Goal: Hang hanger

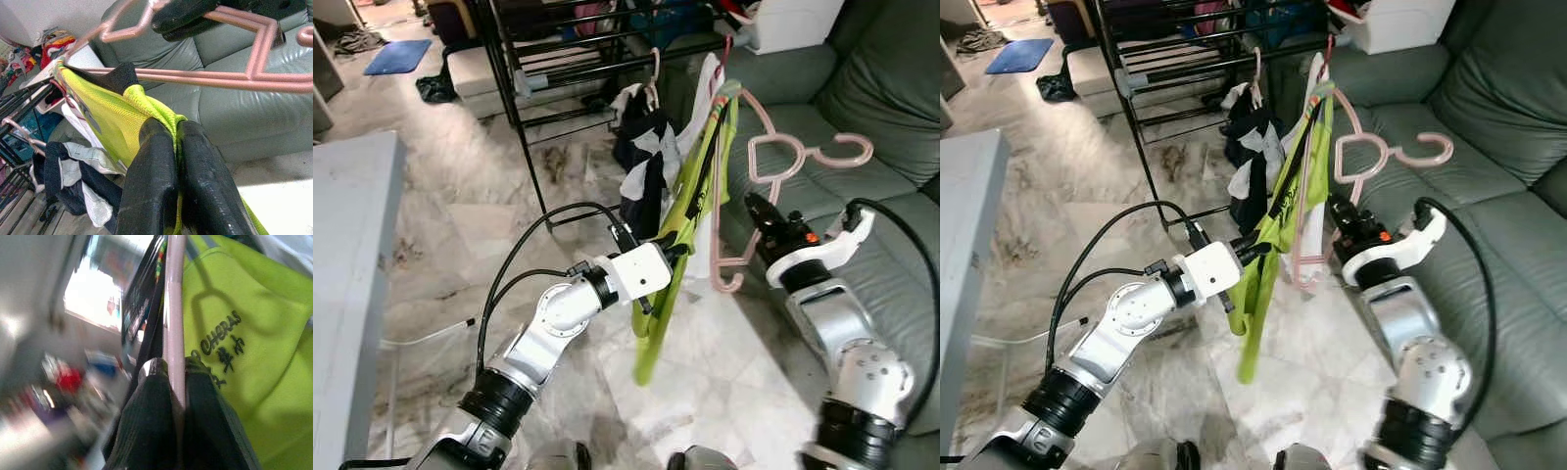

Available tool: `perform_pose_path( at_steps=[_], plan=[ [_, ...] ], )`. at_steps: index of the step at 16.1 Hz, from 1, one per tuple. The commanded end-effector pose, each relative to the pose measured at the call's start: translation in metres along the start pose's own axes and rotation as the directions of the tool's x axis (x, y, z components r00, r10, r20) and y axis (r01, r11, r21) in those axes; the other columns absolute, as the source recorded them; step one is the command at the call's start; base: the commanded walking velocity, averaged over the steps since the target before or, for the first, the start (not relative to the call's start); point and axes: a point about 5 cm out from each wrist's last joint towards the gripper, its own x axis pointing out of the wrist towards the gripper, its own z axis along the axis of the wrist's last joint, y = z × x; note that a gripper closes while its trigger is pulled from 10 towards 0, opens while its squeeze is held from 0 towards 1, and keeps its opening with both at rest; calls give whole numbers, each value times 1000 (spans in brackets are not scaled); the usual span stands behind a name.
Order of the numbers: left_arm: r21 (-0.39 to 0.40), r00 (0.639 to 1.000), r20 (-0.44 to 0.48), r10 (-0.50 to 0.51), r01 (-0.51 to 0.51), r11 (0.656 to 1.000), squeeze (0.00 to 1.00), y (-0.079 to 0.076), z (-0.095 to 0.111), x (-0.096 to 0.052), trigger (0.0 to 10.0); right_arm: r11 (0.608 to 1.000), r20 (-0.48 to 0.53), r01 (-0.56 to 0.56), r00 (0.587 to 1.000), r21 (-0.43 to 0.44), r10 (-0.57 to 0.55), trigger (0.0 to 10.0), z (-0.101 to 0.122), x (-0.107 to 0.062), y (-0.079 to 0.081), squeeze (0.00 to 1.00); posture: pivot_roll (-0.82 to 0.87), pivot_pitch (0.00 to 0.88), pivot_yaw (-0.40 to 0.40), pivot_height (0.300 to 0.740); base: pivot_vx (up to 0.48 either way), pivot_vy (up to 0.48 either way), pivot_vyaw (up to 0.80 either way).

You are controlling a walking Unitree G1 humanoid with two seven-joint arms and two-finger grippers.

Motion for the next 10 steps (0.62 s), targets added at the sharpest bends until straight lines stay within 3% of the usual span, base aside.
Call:
perform_pose_path(
  at_steps=[1, 3, 4, 8, 9, 10],
  plan=[
    [13, 998, -15, -56, 57, 998, 0, -12, -6, -3, 10000, 974, -31, -90, 996, -209, 85, 10000, 7, -2, 13, 0, -76, 27, 8, 740, 0, 0, 0],
    [26, 999, -24, -48, 49, 998, 0, -10, -8, -4, 10000, 899, -215, -144, 975, -414, 58, 10000, -7, -11, 7, 0, -75, 27, 7, 740, 0, 0, 0],
    [40, 999, -34, -38, 39, 998, 0, -6, -10, -5, 10000, 794, -354, -202, 935, -574, -18, 10000, -11, -24, -7, 0, -75, 27, 7, 740, 0, 0, 0],
    [96, 998, -57, -2, 7, 995, 0, 6, -17, -10, 10000, 708, -467, -186, 855, -681, -224, 10000, 5, -63, -54, 0, -86, 31, 7, 740, 0, 0, 0],
    [108, 997, -69, 18, -10, 994, 0, 12, -19, -11, 10000, 671, -545, -241, 788, -702, -286, 10000, 5, -82, -67, 0, -87, 31, 8, 740, 0, 0, 0],
    [134, 996, -86, 15, -4, 991, 0, 18, -23, -15, 10000, 659, -629, -313, 711, -684, -315, 10000, 6, -100, -73, 0, -85, 34, 14, 740, 0, 0, 0]
  ],
)
